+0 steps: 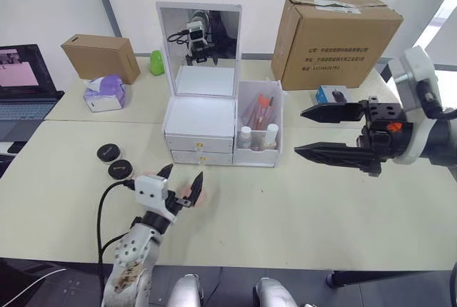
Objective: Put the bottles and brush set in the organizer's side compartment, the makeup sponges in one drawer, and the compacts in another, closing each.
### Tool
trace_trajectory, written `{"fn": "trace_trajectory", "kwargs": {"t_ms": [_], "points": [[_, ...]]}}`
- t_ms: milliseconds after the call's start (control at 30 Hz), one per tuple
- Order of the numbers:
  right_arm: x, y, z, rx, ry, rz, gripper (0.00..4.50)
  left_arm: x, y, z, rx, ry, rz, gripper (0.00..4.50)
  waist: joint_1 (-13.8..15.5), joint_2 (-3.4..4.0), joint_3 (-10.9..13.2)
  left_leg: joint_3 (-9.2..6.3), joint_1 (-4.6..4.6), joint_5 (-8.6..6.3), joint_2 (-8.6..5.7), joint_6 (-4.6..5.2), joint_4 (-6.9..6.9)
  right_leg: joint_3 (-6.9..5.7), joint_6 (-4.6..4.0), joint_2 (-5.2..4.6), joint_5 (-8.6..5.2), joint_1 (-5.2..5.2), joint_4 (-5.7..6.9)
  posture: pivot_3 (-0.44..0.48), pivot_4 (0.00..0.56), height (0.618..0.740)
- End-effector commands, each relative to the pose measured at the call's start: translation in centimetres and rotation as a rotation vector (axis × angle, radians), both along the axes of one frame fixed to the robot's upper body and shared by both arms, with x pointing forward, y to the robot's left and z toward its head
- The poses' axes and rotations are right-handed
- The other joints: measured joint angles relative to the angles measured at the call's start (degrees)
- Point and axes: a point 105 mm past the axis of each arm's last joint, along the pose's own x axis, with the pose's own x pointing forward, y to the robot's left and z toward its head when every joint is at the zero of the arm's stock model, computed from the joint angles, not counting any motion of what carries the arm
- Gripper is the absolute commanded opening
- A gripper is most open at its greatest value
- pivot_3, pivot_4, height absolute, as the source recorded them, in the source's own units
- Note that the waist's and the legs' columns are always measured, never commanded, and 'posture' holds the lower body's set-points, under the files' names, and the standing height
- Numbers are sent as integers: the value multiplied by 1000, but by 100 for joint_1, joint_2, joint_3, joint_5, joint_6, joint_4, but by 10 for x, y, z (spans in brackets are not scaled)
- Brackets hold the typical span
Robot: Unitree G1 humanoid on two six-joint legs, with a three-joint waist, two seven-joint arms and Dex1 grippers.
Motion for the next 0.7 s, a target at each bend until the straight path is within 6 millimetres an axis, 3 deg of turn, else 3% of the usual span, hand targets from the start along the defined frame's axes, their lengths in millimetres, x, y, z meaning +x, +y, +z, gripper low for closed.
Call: {"fn": "trace_trajectory", "kwargs": {"t_ms": [33,467,567,667,700], "points": [[-7,-2,10,-11,-41,-5,4469,3,-10,11,-8,-53,-6,4500,1,0,0,0,0,0,-1,0,0,0,0,0,0,0,0,0,150,740],[-5,-4,14,-27,-49,-9,4469,22,-27,34,-76,-83,23,4500,5,0,0,-2,-5,1,-2,1,3,0,24,3,12,0,-2,0,150,740],[-5,-4,14,-30,-52,-9,4500,24,-29,37,-92,-85,35,3953,4,0,0,-5,-6,1,-4,1,4,0,24,4,12,1,-3,0,150,740],[-4,-4,15,-33,-58,-13,4500,26,-32,37,-87,-82,30,3103,4,0,0,-6,-7,1,-4,1,4,1,36,5,19,0,-2,0,150,740],[-3,-4,15,-34,-60,-14,4500,27,-33,38,-90,-81,28,3103,4,0,0,-7,-7,1,-4,1,4,0,36,5,19,0,-2,0,150,740]]}}
